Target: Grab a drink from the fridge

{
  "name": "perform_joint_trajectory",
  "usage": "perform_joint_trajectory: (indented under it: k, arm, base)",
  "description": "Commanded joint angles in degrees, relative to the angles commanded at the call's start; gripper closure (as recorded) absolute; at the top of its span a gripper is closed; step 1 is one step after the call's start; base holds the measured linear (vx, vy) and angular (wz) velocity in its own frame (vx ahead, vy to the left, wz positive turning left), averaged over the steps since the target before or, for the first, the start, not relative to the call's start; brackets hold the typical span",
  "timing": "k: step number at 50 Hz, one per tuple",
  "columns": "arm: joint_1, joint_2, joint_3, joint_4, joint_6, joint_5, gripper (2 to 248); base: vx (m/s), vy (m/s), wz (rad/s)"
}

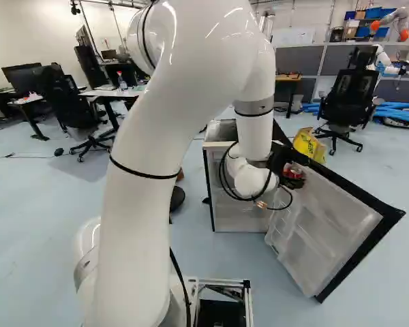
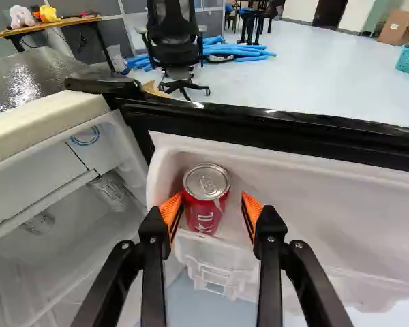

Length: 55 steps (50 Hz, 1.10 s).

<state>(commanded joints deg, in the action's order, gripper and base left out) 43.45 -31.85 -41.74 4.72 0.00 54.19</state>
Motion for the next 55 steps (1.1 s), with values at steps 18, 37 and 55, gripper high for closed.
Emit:
perform_joint_trajectory:
  k: [18, 37, 55]
  arm:
    - [0.50, -0.62, -0.89, 0.00, 0.00, 0.00, 111]
    - [0.99, -1.24, -1.77, 0.00, 0.00, 0.00, 111]
    - [0.99, -1.24, -1.77, 0.00, 0.00, 0.00, 111]
  base:
    - [0.000, 0.000, 0.000]
    - [0.000, 0.000, 0.000]
    - [0.000, 0.000, 0.000]
